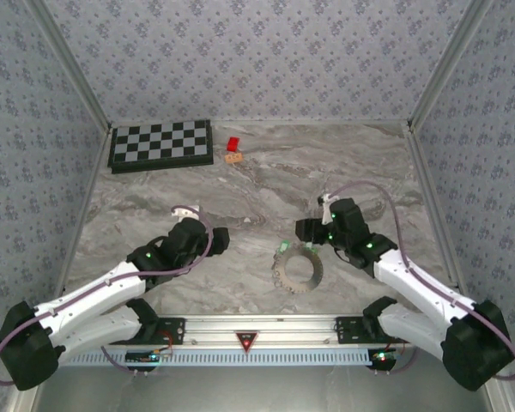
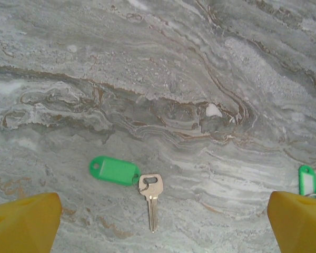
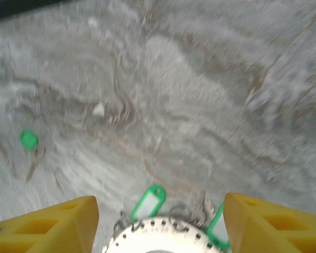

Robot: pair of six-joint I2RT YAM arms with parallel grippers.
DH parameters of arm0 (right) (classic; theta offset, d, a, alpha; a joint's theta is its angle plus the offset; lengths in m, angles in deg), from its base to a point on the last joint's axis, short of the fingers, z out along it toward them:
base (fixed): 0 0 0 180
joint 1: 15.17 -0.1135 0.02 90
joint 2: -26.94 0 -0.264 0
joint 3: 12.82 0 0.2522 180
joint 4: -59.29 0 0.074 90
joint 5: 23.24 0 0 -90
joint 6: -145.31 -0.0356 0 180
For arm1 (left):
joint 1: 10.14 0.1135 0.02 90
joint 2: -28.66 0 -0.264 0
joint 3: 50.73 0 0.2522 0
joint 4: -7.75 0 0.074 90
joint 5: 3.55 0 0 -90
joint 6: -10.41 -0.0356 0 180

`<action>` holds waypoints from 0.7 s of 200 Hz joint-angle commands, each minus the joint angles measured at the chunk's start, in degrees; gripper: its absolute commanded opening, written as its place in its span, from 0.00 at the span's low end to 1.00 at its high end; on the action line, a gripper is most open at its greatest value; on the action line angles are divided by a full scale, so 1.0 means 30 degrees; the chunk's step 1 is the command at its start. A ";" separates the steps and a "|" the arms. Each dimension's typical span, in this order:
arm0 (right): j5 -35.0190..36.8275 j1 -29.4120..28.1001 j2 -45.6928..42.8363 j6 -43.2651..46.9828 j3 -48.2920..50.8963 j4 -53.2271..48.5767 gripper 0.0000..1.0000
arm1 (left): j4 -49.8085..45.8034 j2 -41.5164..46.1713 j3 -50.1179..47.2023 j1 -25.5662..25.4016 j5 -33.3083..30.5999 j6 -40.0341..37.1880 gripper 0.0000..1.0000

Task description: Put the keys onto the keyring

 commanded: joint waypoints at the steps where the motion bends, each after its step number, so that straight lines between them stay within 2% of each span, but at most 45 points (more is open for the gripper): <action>1: 0.0544 -0.1316 0.1119 0.0798 -0.0291 -0.1106 0.58 | 0.0453 -0.0118 0.0298 -0.0178 -0.0683 -0.0002 1.00; 21: 0.0321 -0.2002 0.2518 0.0839 -0.0414 -0.0907 0.46 | 0.0266 -0.0168 0.0554 -0.0314 -0.0780 -0.0269 1.00; 59: -0.0210 -0.3022 0.4556 0.0912 -0.0968 -0.0784 0.45 | -0.1239 0.0064 0.0860 -0.0667 -0.2480 0.0034 1.00; 89: 0.0111 -0.3959 0.5711 0.1414 -0.1662 -0.0945 0.44 | -0.0834 0.0671 0.0354 -0.0768 -0.2251 -0.0120 1.00; 103: 0.0162 -0.3993 0.6329 0.1635 -0.1996 -0.1142 0.40 | -0.0849 0.0772 0.0286 -0.0768 -0.2232 -0.0152 1.00; 140: -0.0035 -0.3981 0.7826 0.1821 -0.2846 -0.1151 0.37 | -0.1057 0.0910 0.0198 -0.0771 -0.2090 -0.0211 0.99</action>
